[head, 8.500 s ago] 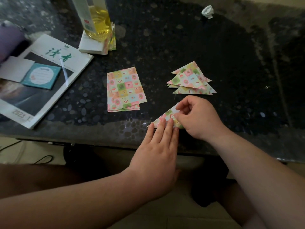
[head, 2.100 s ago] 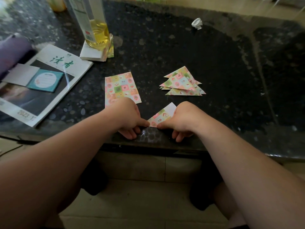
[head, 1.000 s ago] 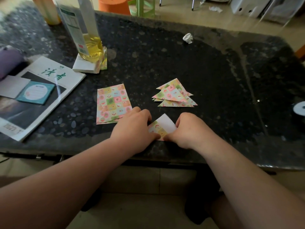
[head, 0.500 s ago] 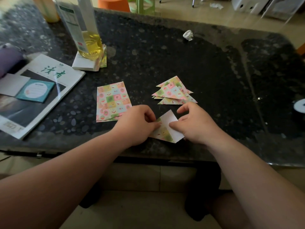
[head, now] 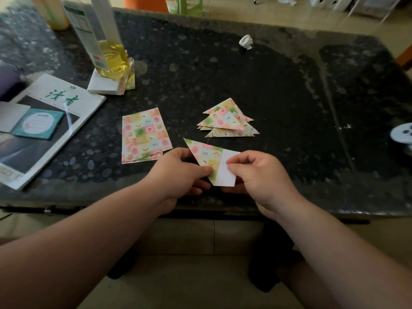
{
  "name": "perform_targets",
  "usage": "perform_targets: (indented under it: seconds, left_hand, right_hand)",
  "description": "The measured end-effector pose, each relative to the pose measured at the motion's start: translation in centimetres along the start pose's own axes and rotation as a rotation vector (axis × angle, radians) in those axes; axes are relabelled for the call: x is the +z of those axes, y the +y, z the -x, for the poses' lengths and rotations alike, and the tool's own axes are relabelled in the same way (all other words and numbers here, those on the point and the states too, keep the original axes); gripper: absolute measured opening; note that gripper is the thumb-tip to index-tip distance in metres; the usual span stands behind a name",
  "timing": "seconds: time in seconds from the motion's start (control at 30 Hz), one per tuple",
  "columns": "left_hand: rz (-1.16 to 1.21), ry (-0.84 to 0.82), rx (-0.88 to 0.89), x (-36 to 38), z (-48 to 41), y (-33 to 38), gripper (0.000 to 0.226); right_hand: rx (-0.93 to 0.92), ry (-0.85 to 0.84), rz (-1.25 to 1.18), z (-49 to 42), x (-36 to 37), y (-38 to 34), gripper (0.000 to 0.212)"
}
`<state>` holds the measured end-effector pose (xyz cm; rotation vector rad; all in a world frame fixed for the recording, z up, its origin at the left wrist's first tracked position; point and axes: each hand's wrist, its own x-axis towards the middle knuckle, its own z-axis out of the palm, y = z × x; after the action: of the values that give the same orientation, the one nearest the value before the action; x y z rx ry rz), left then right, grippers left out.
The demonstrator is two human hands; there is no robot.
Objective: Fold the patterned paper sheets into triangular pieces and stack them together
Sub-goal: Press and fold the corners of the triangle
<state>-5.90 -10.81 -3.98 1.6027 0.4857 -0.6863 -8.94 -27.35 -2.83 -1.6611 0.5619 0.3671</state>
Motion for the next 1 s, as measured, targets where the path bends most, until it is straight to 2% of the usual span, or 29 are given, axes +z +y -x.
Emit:
perform_targets:
  seconds: [0.17,0.23,0.5,0.53,0.6,0.67,0.73,0.77,0.9,1.0]
  left_hand:
    - [0.039,-0.027,-0.037,-0.6,-0.7,0.7,0.051]
    - [0.035,-0.024,-0.035,-0.8,-0.9,0.9,0.054]
    - [-0.066,0.003,0.038,-1.1,-1.2,1.0,0.06]
    - [-0.158,0.016,0.079,-1.2,-1.1,0.9,0.059]
    - [-0.524,0.071,0.255,-1.9,-0.8,0.7,0.053]
    - [-0.905,0.105,0.474,-2.7,-0.4,0.4,0.036]
    - [-1.078,0.0,0.629,-3.3,-0.1,-0.2,0.014]
    - [-1.136,-0.061,0.685,-3.6,-0.2,-0.7,0.012]
    - [-1.372,-0.133,0.902,-4.5,-0.7,-2.7,0.032]
    - [-1.505,-0.125,0.939,-4.9,-0.3,-3.7,0.048]
  right_hand:
    - [-0.295,-0.153,0.595,-0.1,-2.6,0.0,0.035]
    - [-0.422,-0.181,0.753,-0.4,-3.3,0.5,0.036]
    - [-0.826,-0.075,0.789,-1.1,-2.4,2.9,0.012]
    - [-0.847,-0.064,0.825,-1.1,-2.3,2.8,0.012]
    - [-0.855,-0.044,0.904,-1.2,-2.1,2.8,0.011]
    - [-0.822,-0.053,0.952,-1.3,-1.9,2.7,0.01]
    - [-0.797,-0.091,0.991,-1.3,-1.8,2.7,0.011]
    - [-0.789,-0.113,1.005,-1.2,-1.7,2.8,0.011]
    - [-0.707,-0.182,1.044,-1.2,-1.6,2.8,0.014]
    - [-0.643,-0.212,1.021,-1.3,-1.7,2.8,0.015]
